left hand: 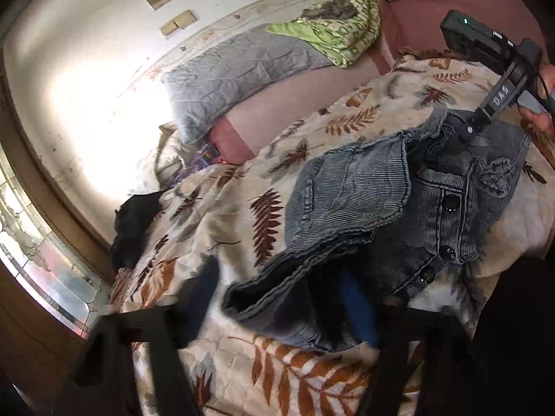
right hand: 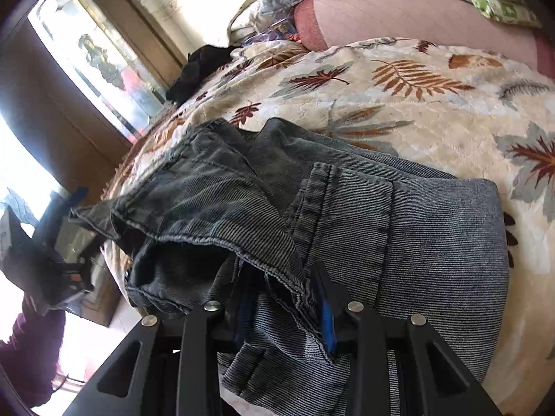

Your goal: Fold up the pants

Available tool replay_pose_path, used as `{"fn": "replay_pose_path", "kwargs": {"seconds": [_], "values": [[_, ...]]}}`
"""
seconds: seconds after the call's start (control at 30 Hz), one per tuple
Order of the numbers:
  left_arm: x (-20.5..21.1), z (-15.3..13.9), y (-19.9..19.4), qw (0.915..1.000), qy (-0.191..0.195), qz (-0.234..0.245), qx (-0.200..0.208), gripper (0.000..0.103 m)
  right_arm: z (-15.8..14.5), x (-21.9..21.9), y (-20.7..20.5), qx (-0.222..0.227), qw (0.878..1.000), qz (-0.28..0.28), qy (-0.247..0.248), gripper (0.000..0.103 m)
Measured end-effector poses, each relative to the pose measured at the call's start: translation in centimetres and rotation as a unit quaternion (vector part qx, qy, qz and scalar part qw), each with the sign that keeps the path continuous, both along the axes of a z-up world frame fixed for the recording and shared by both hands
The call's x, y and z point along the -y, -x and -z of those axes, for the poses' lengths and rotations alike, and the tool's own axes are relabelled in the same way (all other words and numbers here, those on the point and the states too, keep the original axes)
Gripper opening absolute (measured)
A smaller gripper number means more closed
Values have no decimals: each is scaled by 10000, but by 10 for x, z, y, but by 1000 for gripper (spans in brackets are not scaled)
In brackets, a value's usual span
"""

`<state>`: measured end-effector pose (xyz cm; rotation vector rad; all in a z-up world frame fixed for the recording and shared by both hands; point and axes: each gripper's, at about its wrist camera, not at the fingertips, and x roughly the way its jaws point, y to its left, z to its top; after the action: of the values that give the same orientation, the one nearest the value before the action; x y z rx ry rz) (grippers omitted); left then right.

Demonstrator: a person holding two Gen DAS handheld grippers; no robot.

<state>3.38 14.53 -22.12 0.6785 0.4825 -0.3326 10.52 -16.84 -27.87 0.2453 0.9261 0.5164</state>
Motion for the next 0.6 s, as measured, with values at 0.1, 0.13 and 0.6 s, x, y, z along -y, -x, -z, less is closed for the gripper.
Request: {"fn": "replay_pose_path", "kwargs": {"seconds": [0.1,0.13,0.6], "values": [[11,5,-2,9992,-182,190,-303,14,-1,9,-2,-38,9994,189,-299,20],[14,3,1,9991,-224,251,-272,12,-1,14,-3,-66,9985,247,-492,18],[150,-123,2,9841,660,1287,-1028,11,-7,111,12,-141,9350,915,-3423,10]]}}
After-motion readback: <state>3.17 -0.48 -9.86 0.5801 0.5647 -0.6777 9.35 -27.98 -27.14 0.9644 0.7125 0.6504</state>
